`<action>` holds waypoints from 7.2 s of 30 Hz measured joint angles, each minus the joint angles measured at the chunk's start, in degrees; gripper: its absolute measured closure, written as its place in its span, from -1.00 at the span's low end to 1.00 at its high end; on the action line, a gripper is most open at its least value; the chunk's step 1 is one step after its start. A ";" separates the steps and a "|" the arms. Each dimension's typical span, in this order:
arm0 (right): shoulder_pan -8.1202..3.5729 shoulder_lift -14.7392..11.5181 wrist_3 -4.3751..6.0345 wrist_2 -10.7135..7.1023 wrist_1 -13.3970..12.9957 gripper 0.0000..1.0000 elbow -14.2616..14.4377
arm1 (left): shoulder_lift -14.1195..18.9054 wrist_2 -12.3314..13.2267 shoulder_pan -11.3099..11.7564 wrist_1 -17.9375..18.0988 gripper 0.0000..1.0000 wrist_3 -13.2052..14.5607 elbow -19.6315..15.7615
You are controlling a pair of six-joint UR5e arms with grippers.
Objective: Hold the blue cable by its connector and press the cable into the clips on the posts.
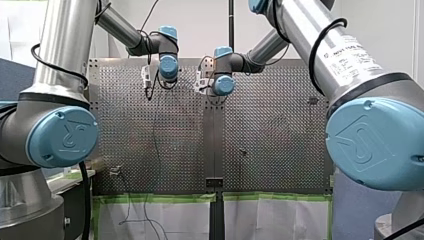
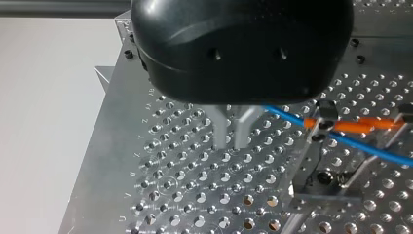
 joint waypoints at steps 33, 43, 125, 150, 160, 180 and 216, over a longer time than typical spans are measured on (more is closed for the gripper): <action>-2.70 -0.24 -0.30 1.90 0.42 1.00 9.59 | -7.90 -1.25 -6.65 -1.63 1.00 -0.72 -0.21; -4.10 -0.35 -0.57 2.52 -2.76 1.00 15.37 | -9.79 -1.66 -8.45 1.10 1.00 -2.01 -1.86; -15.78 3.15 -0.04 -0.97 -27.36 1.00 40.15 | -34.05 -2.78 -20.25 25.57 1.00 -5.69 -3.62; -20.80 4.09 1.00 -8.70 -29.58 1.00 40.12 | -39.09 -2.21 -20.67 23.43 1.00 -9.62 3.61; -23.53 7.07 1.84 -12.55 -31.81 1.00 39.95 | -39.26 -1.75 -20.52 24.53 1.00 -10.18 3.63; -26.31 7.87 1.95 -17.05 -31.69 1.00 37.56 | -43.26 -0.08 -21.24 21.14 1.00 -11.48 11.20; -29.53 7.92 3.01 -20.36 -30.50 1.00 34.50 | -46.27 1.49 -20.71 17.18 1.00 -12.23 17.31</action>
